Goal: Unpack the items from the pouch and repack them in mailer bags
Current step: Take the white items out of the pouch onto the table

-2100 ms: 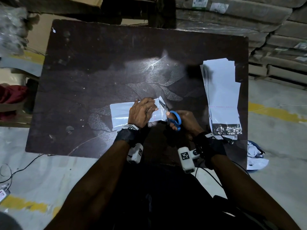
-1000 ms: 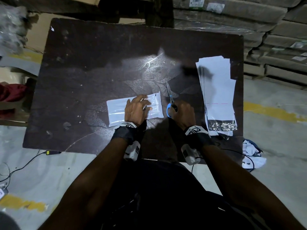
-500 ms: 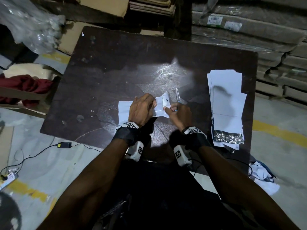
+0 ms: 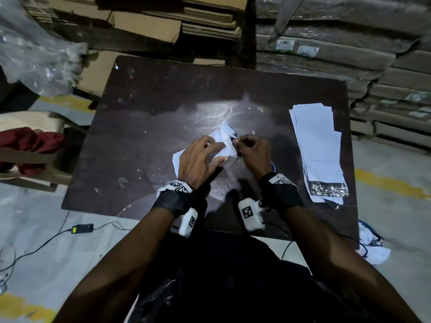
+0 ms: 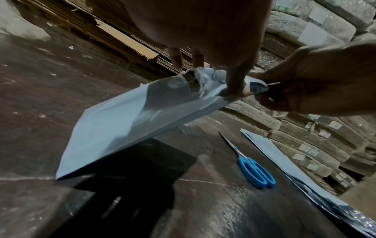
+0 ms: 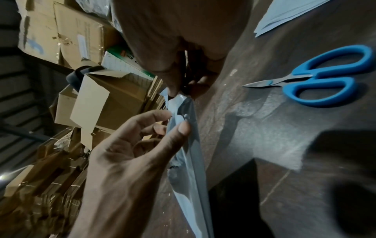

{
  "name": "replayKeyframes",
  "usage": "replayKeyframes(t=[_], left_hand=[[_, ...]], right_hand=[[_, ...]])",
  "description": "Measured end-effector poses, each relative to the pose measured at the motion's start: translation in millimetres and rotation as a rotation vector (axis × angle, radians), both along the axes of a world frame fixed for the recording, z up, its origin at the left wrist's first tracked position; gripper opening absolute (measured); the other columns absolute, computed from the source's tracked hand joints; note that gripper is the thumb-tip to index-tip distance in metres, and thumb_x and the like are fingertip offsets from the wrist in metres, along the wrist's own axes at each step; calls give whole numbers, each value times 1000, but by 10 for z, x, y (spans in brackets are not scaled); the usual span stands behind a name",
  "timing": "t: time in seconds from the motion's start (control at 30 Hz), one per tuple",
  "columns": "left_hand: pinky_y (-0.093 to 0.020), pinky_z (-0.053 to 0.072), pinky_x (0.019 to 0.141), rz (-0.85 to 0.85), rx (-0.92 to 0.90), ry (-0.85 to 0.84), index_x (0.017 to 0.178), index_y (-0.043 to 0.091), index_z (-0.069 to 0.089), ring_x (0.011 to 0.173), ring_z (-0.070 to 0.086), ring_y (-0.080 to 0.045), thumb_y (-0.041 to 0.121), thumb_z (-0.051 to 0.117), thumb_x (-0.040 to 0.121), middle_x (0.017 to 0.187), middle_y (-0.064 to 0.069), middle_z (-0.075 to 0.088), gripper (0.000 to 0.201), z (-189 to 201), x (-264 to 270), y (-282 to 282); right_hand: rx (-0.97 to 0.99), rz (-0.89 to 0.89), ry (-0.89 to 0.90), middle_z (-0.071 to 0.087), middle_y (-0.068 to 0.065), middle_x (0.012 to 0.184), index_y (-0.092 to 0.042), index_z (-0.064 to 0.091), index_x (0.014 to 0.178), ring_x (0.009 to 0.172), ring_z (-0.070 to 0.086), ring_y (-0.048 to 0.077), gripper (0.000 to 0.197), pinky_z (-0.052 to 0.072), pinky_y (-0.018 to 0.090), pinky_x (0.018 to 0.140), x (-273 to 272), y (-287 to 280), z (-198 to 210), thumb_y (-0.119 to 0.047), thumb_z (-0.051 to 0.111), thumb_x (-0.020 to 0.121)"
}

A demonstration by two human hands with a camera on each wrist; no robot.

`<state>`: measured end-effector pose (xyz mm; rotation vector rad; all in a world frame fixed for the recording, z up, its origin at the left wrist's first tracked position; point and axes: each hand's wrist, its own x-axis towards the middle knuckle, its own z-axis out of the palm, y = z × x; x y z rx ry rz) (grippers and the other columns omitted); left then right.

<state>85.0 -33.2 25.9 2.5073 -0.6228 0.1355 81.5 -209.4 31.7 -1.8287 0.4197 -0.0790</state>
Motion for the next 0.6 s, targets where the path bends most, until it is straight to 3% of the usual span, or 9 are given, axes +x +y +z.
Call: replayKeyframes(t=[0.13,0.23,0.33,0.47,0.53,0.6], left_hand=[[-28,38,63,-44,-32,-24,91,25,71,87,56,-19,42,63,90,99,4,61,18,48,129,218],[-35,42,63,-72,-42,-12,92,21,67,86,53,-21,34,55,93,97,3,59,17,64,177,342],[-39,43,68,-59,-41,-9,91,19,61,86,50,-22,26,57,93,93,1,58,9,26,181,434],[-30,37,67,-7,-106,95,98,20,61,86,53,-18,29,62,91,94,2,60,11,-50,169,462],[-31,38,70,-19,-84,180,104,17,64,90,60,-23,22,63,90,101,-2,65,15,-135,144,459],[-33,43,74,6,-9,257,111,14,63,97,62,-30,19,64,87,107,-5,67,24,-245,120,495]], right_hand=[[-61,-29,-58,61,-9,54,-27,66,63,52,54,7,21,46,32,58,83,268,58,-27,68,83],[-127,-17,-47,64,-11,58,-33,66,66,58,58,6,19,48,31,61,99,443,90,-36,64,84],[-131,0,-39,69,-8,68,-21,70,73,65,64,7,14,52,30,65,83,572,105,-27,65,84],[52,30,-25,71,7,77,-9,73,81,73,67,19,7,56,38,77,47,657,74,-5,67,84],[156,46,28,68,12,79,-4,70,86,77,64,23,10,55,42,82,37,658,20,5,67,83],[104,76,90,67,13,80,0,70,89,76,63,24,11,55,42,80,31,609,-98,7,68,82]])
